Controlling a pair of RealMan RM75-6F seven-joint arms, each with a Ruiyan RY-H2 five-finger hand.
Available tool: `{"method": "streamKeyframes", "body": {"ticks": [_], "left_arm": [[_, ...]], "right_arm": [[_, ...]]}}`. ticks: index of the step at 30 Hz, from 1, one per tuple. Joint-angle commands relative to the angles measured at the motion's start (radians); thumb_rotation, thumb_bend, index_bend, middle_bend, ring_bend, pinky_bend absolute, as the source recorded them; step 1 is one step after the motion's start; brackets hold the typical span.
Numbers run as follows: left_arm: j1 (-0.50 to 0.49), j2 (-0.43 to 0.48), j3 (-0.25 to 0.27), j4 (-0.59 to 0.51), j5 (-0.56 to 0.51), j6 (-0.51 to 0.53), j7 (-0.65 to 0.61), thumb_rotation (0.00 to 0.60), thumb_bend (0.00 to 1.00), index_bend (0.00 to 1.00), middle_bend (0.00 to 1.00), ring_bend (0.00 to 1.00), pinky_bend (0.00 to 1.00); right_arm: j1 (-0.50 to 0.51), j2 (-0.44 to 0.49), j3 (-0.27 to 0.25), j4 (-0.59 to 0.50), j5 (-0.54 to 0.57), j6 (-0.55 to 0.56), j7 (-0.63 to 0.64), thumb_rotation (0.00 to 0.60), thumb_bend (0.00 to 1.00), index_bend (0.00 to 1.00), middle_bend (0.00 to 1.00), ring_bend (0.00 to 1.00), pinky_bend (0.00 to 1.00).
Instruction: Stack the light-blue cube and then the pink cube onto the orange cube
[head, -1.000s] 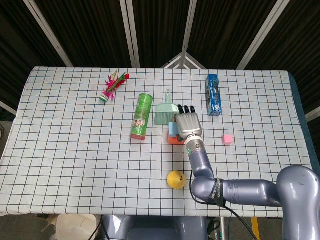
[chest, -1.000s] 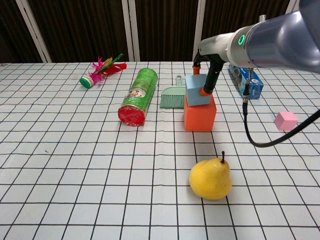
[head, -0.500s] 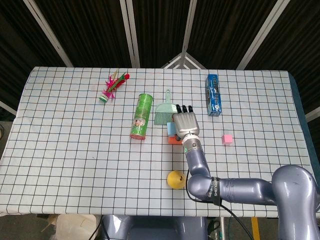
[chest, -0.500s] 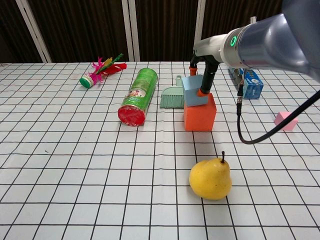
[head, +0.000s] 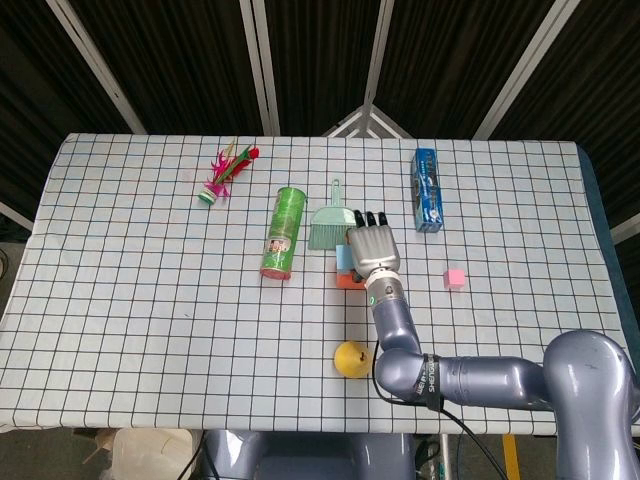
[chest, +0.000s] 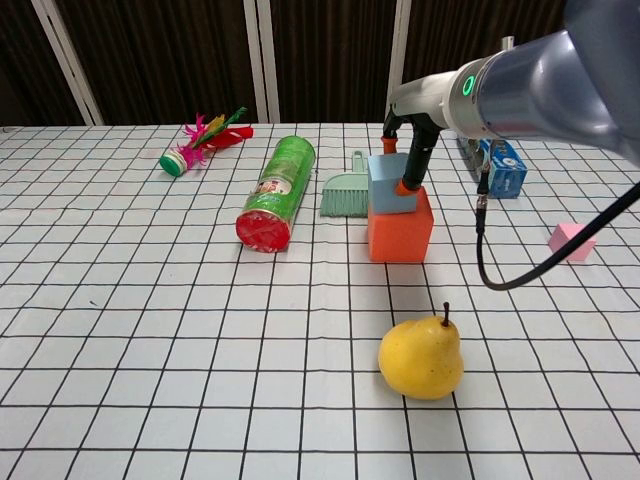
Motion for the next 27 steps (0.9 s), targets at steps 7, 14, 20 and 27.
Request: {"method": "streamKeyframes", "body": {"ticks": [7, 14, 20, 27], "left_arm": [[0.000, 0.000, 0.000, -0.001, 0.000, 0.000, 0.002, 0.600, 0.16, 0.12, 0.00, 0.00, 0.00], [0.001, 0.000, 0.000, -0.001, 0.002, 0.004, 0.000, 0.600, 0.16, 0.12, 0.00, 0.00, 0.00], [0.001, 0.000, 0.001, -0.002, 0.003, 0.004, 0.004, 0.600, 0.16, 0.12, 0.00, 0.00, 0.00], [0.002, 0.000, 0.002, -0.002, 0.004, 0.005, 0.006, 0.600, 0.16, 0.12, 0.00, 0.00, 0.00]], "right_arm": [[0.002, 0.010, 0.007, -0.015, 0.004, 0.009, -0.013, 0.600, 0.41, 0.43, 0.04, 0.01, 0.04], [-0.004, 0.015, 0.004, -0.023, 0.010, 0.010, -0.017, 0.600, 0.41, 0.43, 0.04, 0.01, 0.04], [-0.006, 0.015, 0.000, -0.015, 0.007, 0.008, -0.022, 0.600, 0.41, 0.43, 0.04, 0.01, 0.04], [-0.006, 0.022, 0.003, -0.026, 0.012, 0.010, -0.029, 0.600, 0.41, 0.43, 0.04, 0.01, 0.04]]}}
